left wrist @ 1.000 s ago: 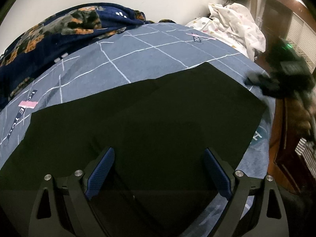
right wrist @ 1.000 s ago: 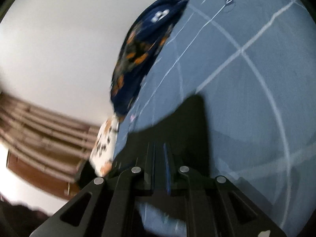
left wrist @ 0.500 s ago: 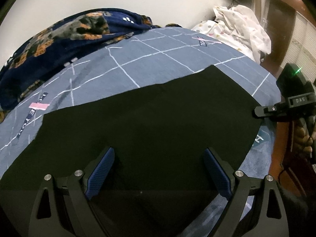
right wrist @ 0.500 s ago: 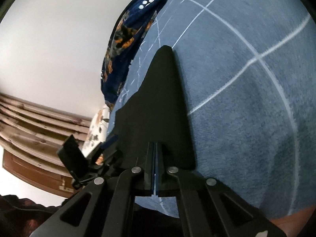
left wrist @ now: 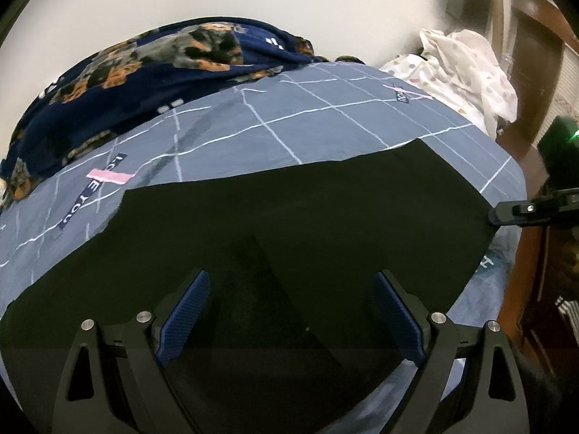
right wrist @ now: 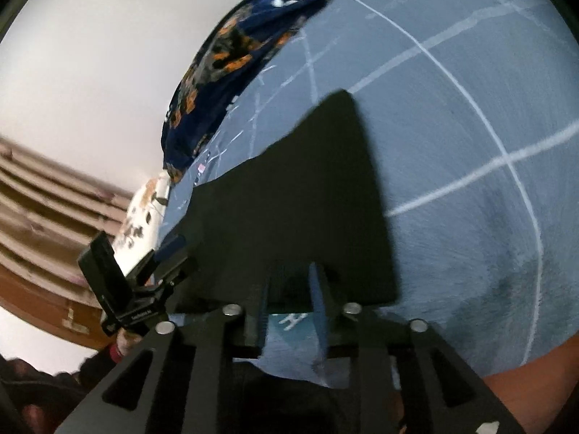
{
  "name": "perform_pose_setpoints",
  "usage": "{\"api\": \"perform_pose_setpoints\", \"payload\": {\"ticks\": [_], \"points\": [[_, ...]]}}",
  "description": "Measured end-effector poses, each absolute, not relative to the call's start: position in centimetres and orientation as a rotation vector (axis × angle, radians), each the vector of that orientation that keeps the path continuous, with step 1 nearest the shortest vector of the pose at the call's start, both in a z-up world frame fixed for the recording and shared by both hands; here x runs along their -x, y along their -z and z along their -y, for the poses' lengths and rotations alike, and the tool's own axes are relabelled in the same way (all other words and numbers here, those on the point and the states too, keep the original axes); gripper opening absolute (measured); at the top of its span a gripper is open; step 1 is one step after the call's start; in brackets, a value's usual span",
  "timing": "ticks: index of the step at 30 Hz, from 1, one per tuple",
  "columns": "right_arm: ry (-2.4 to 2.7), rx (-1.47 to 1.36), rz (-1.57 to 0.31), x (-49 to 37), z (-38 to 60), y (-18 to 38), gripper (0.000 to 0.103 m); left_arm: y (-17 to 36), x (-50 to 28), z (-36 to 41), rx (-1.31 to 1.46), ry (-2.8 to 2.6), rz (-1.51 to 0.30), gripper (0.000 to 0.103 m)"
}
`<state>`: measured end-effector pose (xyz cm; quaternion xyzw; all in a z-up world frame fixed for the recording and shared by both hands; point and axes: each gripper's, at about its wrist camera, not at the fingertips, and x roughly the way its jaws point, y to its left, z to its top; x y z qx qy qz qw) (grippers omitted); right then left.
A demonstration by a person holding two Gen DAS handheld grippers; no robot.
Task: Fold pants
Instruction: 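Grasp the waistband end of the black pants with the left gripper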
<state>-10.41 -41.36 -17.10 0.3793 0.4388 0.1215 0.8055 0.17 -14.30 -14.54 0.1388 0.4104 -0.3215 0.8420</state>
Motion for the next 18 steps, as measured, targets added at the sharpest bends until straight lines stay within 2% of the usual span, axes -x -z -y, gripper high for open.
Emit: {"api": "perform_pose_setpoints", "payload": {"ticks": [5,9,14,18], "points": [[-0.321,-0.738,-0.92,9.1,38.3,14.3,0.028,13.7,0.2,12.4,-0.251,0.666,-0.901,0.091],[-0.408,-0.701,-0.885,7.4,34.7,11.6,0.041,12.1,0.8,8.9,-0.153,0.65,-0.937,0.09],[-0.518,-0.701,-0.869,5.9,30.8,10.1,0.048,10.7,0.7,1.0,0.004,0.501,-0.999,0.087],[-0.578,-0.732,-0.878,5.1,28.5,10.5,0.051,11.7,-0.1,-9.6,0.357,0.38,-1.126,0.08]]}}
